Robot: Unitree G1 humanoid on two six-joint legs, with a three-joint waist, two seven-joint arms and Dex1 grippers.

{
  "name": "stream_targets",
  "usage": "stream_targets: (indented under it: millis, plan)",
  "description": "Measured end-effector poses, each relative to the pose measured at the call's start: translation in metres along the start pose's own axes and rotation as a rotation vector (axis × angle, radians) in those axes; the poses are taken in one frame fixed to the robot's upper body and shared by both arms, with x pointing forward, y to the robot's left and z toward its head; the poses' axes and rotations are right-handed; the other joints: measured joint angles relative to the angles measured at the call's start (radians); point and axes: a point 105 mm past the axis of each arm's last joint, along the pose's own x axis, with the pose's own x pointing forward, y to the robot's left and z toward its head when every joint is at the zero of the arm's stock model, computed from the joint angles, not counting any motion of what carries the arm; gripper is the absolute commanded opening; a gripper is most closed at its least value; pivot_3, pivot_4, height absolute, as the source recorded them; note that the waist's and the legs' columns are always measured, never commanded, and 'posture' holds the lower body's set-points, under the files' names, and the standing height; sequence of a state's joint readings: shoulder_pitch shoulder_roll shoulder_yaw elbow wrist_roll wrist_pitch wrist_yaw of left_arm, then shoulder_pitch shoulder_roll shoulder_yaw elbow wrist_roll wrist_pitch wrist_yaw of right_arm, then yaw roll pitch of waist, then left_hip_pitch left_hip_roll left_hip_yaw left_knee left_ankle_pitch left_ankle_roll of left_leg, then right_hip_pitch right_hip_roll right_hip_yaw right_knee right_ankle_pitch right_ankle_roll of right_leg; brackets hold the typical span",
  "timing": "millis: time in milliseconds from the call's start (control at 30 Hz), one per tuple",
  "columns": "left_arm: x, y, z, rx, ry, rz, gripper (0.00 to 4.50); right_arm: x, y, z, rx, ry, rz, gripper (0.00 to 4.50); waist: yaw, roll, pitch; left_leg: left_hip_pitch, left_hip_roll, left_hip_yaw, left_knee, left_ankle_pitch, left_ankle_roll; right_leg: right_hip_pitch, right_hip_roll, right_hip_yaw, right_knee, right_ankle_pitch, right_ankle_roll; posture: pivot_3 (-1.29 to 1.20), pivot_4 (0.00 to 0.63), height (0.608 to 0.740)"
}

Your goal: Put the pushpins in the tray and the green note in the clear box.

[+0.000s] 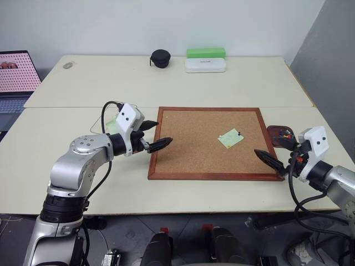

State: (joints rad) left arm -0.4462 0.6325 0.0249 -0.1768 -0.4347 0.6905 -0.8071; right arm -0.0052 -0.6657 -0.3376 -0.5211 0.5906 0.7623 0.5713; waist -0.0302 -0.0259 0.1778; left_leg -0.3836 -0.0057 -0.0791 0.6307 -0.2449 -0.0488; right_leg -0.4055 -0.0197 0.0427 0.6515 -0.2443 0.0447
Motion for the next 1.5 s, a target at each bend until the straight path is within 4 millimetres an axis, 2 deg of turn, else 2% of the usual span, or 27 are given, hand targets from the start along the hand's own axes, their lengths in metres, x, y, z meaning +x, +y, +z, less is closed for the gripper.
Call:
stream_targets:
  millis: [233, 400, 500, 600, 667, 700, 867, 1067, 1200, 1367, 1500]
  plan:
    - [0.001, -0.001, 0.000, -0.010, -0.003, 0.001, 4.46, 0.001, 0.001, 0.001, 0.001, -0.002, 0.003, 4.50, 0.000, 0.000, 0.000, 0.000, 0.000, 0.000, 0.000, 0.000, 0.000, 0.000, 0.000, 0.000, 0.000, 0.000, 0.000, 0.00, 0.150, 0.740]
    - [0.001, -0.011, -0.003, -0.112, 0.005, -0.073, 4.46, 0.001, 0.008, 0.004, 0.027, -0.002, 0.043, 4.50, -0.001, 0.000, 0.000, 0.000, 0.000, 0.000, 0.000, 0.000, 0.000, 0.000, 0.000, 0.000, 0.000, 0.000, 0.000, 0.00, 0.150, 0.740]
    - [-0.004, -0.020, 0.003, -0.139, 0.005, -0.132, 4.46, 0.000, 0.011, 0.008, 0.038, 0.010, 0.083, 4.50, -0.001, 0.000, 0.000, 0.000, 0.000, 0.000, 0.000, 0.000, 0.000, 0.000, 0.000, 0.000, 0.000, 0.000, 0.000, 0.00, 0.150, 0.740]
    - [-0.004, -0.020, 0.005, -0.102, 0.004, -0.117, 4.46, 0.003, 0.009, 0.017, 0.033, -0.013, 0.083, 4.50, -0.001, 0.000, 0.000, 0.001, 0.000, 0.001, 0.000, 0.000, 0.000, 0.000, 0.000, 0.001, 0.000, 0.000, 0.000, 0.00, 0.150, 0.740]
    - [0.001, -0.016, 0.001, -0.061, 0.003, -0.052, 4.11, 0.006, 0.002, 0.021, 0.010, -0.023, 0.054, 4.50, 0.000, 0.000, 0.000, 0.001, 0.000, 0.001, 0.000, 0.000, 0.000, 0.000, 0.000, 0.001, 0.000, 0.000, 0.000, 0.00, 0.150, 0.740]
    - [0.008, -0.015, -0.002, -0.057, -0.014, -0.014, 4.06, 0.008, -0.002, 0.020, -0.008, -0.015, 0.034, 4.50, 0.002, 0.000, 0.000, 0.001, -0.001, 0.001, 0.001, 0.000, 0.000, 0.001, 0.000, 0.001, 0.000, 0.000, 0.000, 0.00, 0.150, 0.740]
    - [0.041, -0.027, -0.014, -0.078, -0.084, 0.042, 2.97, 0.028, -0.010, 0.009, -0.048, -0.009, -0.030, 4.50, 0.004, 0.000, 0.000, 0.000, -0.001, 0.001, 0.001, 0.000, 0.000, 0.000, -0.001, 0.001, -0.001, 0.000, 0.000, 0.00, 0.150, 0.740]
    - [0.085, -0.048, -0.025, -0.080, -0.100, 0.013, 1.82, 0.050, -0.009, -0.002, -0.050, -0.025, -0.066, 4.50, 0.002, 0.000, 0.000, -0.001, -0.001, 0.001, 0.002, 0.000, 0.000, 0.000, 0.000, 0.001, 0.000, 0.003, -0.003, 0.00, 0.150, 0.740]
    - [0.094, -0.046, -0.024, -0.042, -0.112, 0.016, 1.11, 0.057, -0.016, 0.000, -0.061, -0.045, -0.106, 4.50, -0.002, 0.000, 0.000, 0.000, -0.001, 0.001, 0.001, 0.000, 0.000, 0.000, 0.000, 0.001, 0.000, 0.003, -0.003, 0.00, 0.150, 0.740]
    - [0.104, -0.050, -0.040, -0.039, -0.073, -0.035, 0.16, 0.080, -0.019, -0.005, -0.058, -0.050, -0.127, 4.50, -0.001, 0.000, 0.000, 0.000, -0.001, 0.001, 0.002, 0.000, 0.000, 0.000, 0.000, 0.001, 0.001, 0.003, -0.003, 0.00, 0.150, 0.740]
    - [0.109, -0.053, -0.042, -0.025, -0.064, -0.063, 0.07, 0.092, -0.020, -0.011, -0.038, -0.046, -0.131, 4.50, 0.000, 0.000, 0.000, 0.000, -0.001, 0.001, 0.002, 0.000, 0.000, 0.000, 0.000, 0.001, 0.001, 0.003, -0.004, 0.00, 0.150, 0.740]
